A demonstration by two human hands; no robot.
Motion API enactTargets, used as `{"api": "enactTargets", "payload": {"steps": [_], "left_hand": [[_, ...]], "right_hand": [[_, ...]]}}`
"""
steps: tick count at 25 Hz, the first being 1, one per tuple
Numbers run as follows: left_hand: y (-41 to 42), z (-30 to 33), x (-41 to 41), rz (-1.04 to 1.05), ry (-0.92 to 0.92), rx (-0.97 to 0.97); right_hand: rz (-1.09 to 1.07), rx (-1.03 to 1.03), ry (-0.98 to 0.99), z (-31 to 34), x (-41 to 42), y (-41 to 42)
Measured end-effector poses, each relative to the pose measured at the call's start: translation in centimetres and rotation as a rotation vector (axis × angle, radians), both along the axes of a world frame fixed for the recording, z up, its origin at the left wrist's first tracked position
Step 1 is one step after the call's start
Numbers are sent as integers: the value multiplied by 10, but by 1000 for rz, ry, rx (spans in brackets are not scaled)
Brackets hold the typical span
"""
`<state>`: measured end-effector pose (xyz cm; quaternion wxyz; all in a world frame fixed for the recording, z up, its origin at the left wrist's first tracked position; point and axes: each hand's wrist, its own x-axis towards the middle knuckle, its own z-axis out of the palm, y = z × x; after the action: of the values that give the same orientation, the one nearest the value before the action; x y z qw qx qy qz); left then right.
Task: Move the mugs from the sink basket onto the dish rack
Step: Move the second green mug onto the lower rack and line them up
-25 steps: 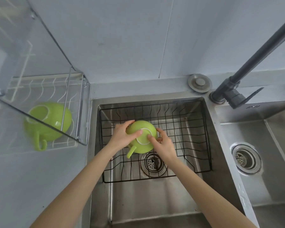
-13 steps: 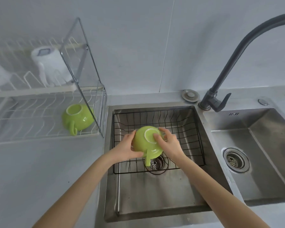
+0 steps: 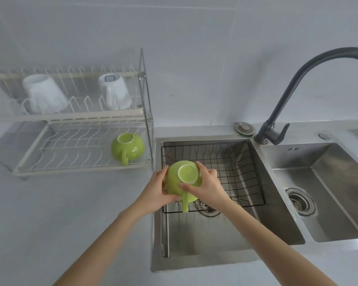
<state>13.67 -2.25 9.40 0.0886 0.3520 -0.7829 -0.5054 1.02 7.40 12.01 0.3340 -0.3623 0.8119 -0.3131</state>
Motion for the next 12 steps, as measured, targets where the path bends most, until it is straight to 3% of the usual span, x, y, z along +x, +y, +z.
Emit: {"api": "enactTargets", "payload": {"steps": [12], "left_hand": [[-55, 13, 134, 91, 49, -164]], "right_hand": [[54, -101, 51, 12, 128, -62]]}}
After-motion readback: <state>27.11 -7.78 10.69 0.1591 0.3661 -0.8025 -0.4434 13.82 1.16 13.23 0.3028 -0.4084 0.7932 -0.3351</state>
